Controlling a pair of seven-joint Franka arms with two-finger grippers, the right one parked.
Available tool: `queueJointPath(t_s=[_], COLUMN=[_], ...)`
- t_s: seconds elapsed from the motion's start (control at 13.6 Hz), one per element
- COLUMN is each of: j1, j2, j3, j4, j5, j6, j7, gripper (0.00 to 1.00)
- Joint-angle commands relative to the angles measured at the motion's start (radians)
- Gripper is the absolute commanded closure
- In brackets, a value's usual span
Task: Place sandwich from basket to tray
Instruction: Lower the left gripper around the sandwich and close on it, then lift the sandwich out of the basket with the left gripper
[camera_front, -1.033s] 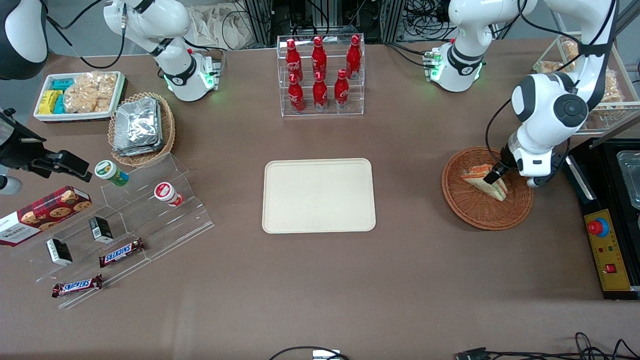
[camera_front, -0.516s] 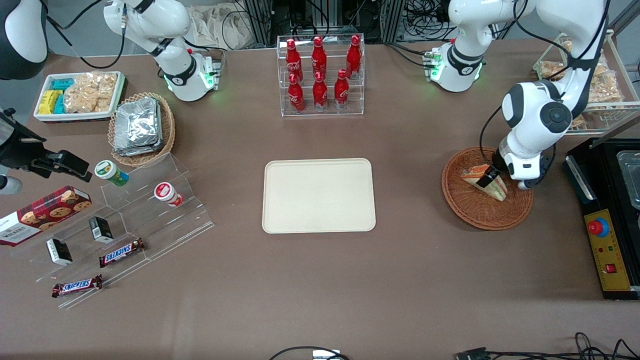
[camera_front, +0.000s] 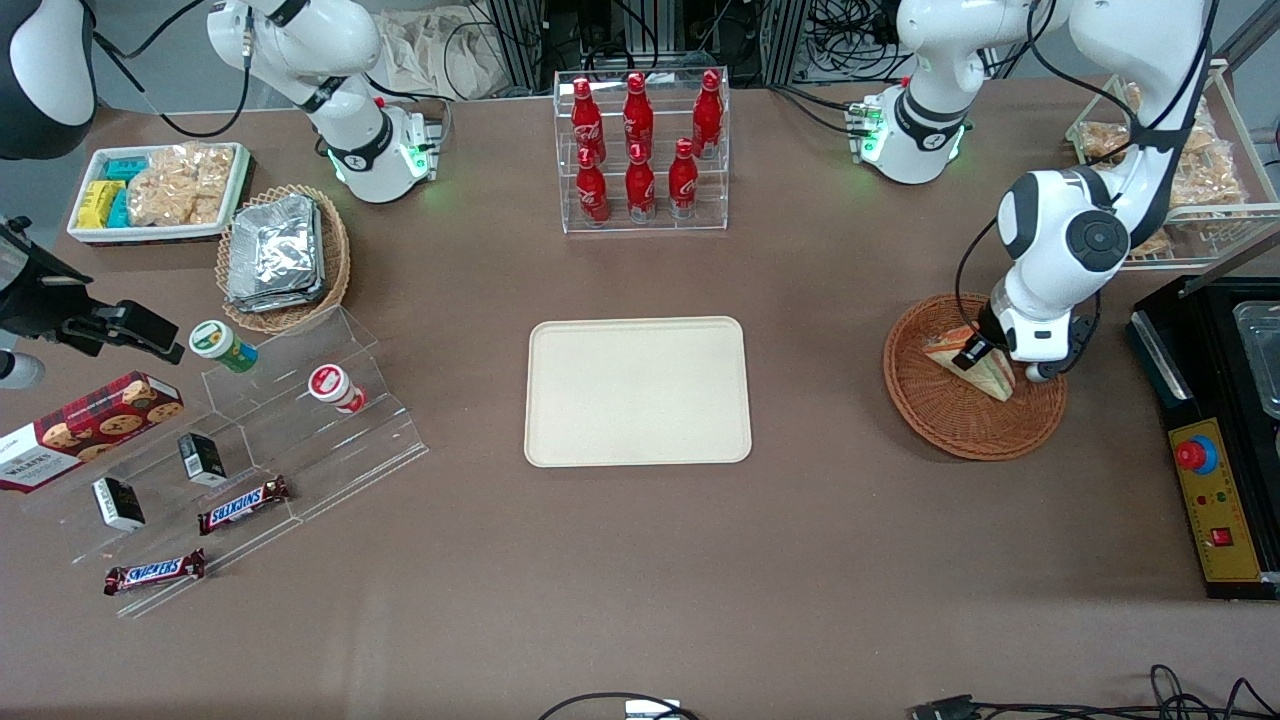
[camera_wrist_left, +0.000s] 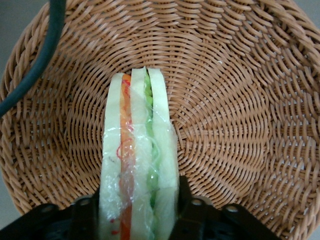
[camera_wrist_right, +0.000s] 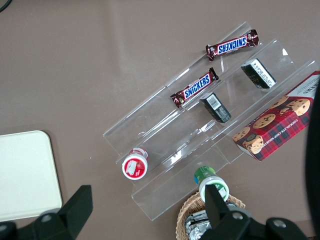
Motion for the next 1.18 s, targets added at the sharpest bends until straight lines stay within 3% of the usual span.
queueJointPath(t_s=[0.0, 0.22, 0.52, 0.89, 1.11], j1=[0.003, -0.003, -0.003, -0.010, -0.037], j2=[-0.028, -0.095, -0.181, -0.142, -0.138], j3=[-0.004, -0.008, -0.092, -0.241, -0.315], j4=[-0.012, 0.017, 0.148, 0.426, 0.466], j5=[0.028, 0.028, 0.026, 0.006, 0.005], j6=[0.014, -0.080, -0.312, -0.593, -0.587], j7=[-0.004, 0.010, 0.151, 0.244, 0.246], gripper=[0.79, 0.91, 0.94, 1.00, 1.00])
